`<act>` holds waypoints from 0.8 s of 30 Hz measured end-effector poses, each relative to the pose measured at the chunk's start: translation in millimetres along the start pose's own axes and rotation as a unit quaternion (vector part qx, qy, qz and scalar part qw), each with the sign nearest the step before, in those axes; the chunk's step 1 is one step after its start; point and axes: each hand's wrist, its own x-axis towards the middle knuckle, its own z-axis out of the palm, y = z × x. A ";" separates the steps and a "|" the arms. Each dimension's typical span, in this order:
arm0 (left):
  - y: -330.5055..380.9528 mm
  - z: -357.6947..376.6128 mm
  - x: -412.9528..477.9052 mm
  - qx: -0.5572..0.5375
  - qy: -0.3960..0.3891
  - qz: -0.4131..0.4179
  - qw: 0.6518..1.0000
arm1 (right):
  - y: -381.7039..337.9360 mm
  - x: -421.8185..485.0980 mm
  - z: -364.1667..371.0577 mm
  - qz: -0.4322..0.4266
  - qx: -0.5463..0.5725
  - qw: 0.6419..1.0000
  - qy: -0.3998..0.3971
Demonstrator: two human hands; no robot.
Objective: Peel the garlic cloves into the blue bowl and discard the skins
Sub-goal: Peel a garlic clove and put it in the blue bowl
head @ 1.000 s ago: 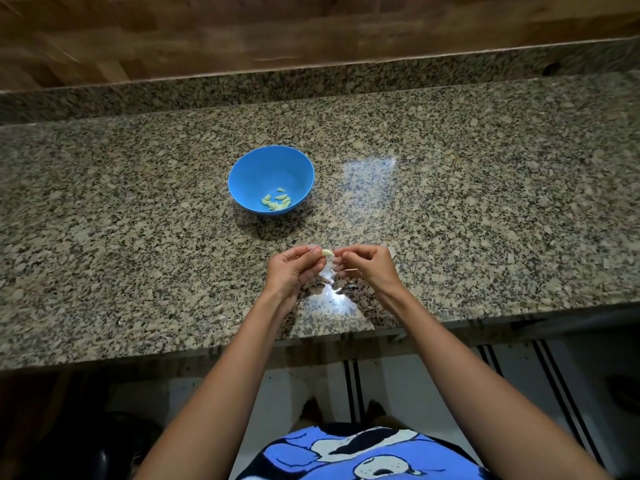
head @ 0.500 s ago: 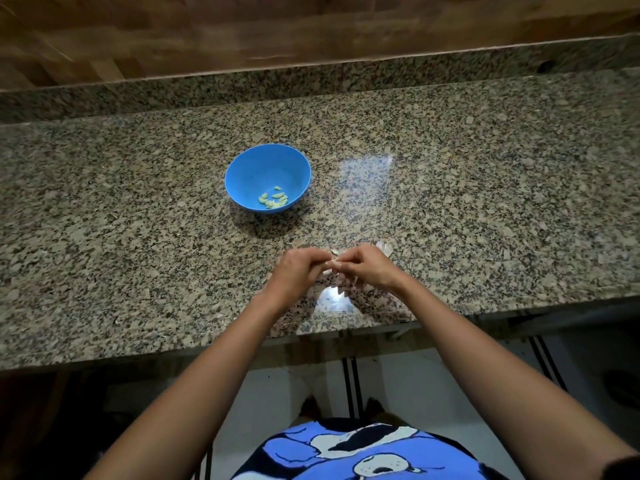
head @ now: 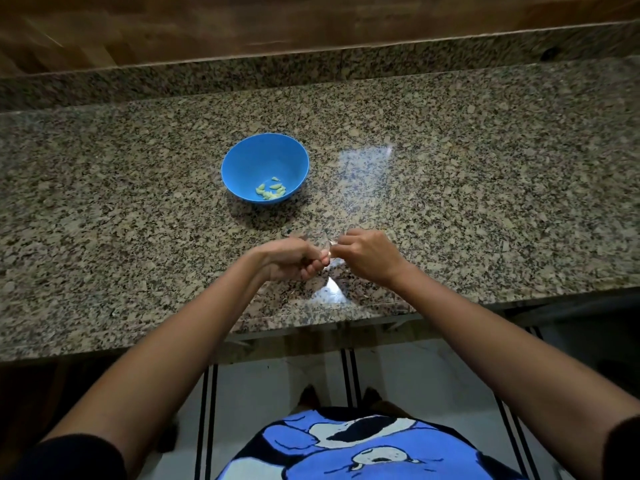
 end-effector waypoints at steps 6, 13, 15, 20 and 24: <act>-8.7 17.5 5.0 0.409 0.225 0.266 0.843 | -12.3 -0.7 -7.3 0.433 0.506 0.744 -0.050; -7.3 -1.9 11.2 0.584 0.222 0.412 0.663 | -24.5 2.8 -15.6 0.529 0.728 0.434 -0.041; -10.1 4.1 10.3 0.519 0.222 0.345 0.750 | -18.8 1.6 -13.4 0.465 0.540 0.698 -0.061; -10.3 16.5 8.6 0.061 0.113 0.161 0.979 | -12.1 -4.1 5.1 0.295 0.156 0.941 -0.053; -18.7 20.8 7.8 -0.108 0.108 0.153 0.976 | -15.0 -9.2 11.0 0.419 0.265 0.868 0.036</act>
